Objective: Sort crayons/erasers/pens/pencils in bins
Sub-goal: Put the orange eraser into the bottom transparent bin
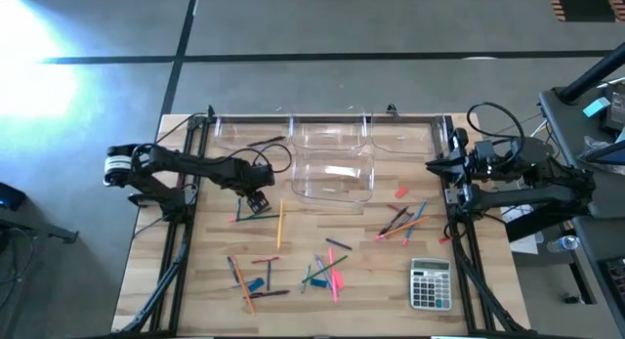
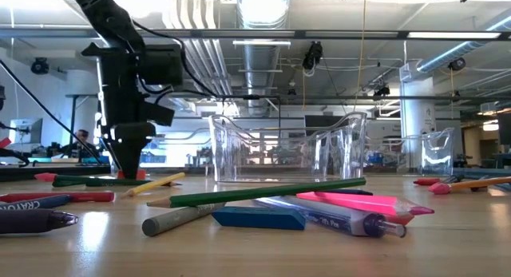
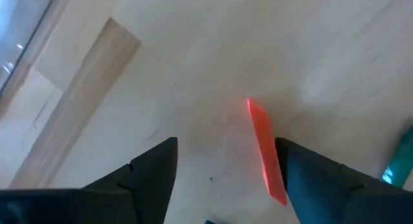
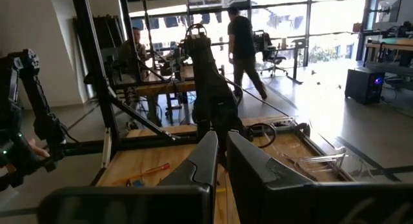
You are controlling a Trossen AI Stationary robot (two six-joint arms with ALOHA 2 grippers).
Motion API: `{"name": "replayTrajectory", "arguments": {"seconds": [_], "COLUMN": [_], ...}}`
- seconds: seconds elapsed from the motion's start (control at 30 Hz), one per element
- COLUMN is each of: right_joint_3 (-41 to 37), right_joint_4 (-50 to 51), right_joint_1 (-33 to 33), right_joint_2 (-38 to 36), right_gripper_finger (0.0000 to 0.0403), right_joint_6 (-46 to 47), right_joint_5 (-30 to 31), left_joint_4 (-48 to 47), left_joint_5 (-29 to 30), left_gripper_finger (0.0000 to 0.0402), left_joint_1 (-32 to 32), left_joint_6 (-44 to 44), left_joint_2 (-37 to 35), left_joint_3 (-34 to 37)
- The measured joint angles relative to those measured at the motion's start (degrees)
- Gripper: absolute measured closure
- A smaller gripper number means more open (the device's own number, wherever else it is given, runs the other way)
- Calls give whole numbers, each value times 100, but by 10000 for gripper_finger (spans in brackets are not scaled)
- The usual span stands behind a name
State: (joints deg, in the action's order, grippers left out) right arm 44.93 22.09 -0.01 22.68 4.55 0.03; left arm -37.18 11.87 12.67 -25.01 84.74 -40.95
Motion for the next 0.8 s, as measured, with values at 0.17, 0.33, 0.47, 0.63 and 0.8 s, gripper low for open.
{"name": "replayTrajectory", "arguments": {"seconds": [0.17, 0.33, 0.47, 0.63, 0.8], "right_joint_3": [0, 0, 0, 0, 0], "right_joint_4": [0, -1, 0, -2, -5], "right_joint_1": [0, -1, 0, -1, 0], "right_joint_2": [-2, -1, 0, 0, 0], "right_gripper_finger": [374, 374, 374, 374, 374], "right_joint_6": [-8, -6, -6, -13, -73], "right_joint_5": [0, 0, 0, 0, 0], "left_joint_4": [39, -371, -696, 685, 1394], "left_joint_5": [-169, -163, 296, 197, -242], "left_gripper_finger": [248, 382, 390, 398, 400], "left_joint_1": [-2, 8, -46, -179, -186], "left_joint_6": [269, 570, 910, 1767, 2399], "left_joint_2": [38, -210, -859, -1652, -1485], "left_joint_3": [-32, -359, -927, -1413, -1758]}}
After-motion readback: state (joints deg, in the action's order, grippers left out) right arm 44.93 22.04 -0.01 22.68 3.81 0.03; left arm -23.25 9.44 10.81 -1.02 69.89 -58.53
